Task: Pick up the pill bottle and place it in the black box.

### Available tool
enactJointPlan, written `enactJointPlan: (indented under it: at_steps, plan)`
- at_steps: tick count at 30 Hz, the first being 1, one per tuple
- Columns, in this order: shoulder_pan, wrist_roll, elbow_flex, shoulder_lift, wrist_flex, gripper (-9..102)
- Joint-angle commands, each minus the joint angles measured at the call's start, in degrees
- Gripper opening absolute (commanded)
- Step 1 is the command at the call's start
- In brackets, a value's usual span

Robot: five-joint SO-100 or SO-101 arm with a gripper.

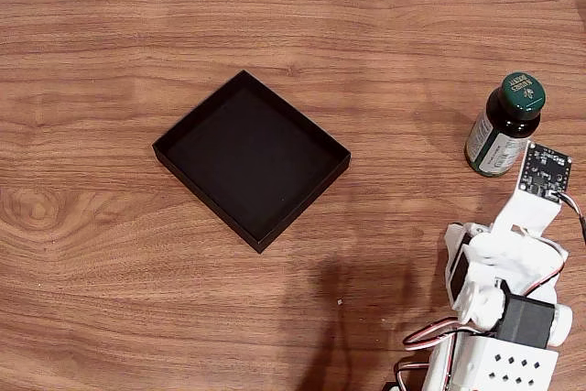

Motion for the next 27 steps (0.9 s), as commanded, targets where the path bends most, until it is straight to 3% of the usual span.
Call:
enactJointPlan:
  at_steps: [1, 11, 19, 27]
  plan:
    - [-13.27, -0.97, -1.05, 1.32, 21.09, 29]
    - [-13.36, -0.88, -1.05, 1.32, 20.83, 29]
    - [-12.66, -3.08, -1.05, 1.23, 15.73, 29]
    - [-10.02, -4.04, -1.05, -2.9, -1.05, 30]
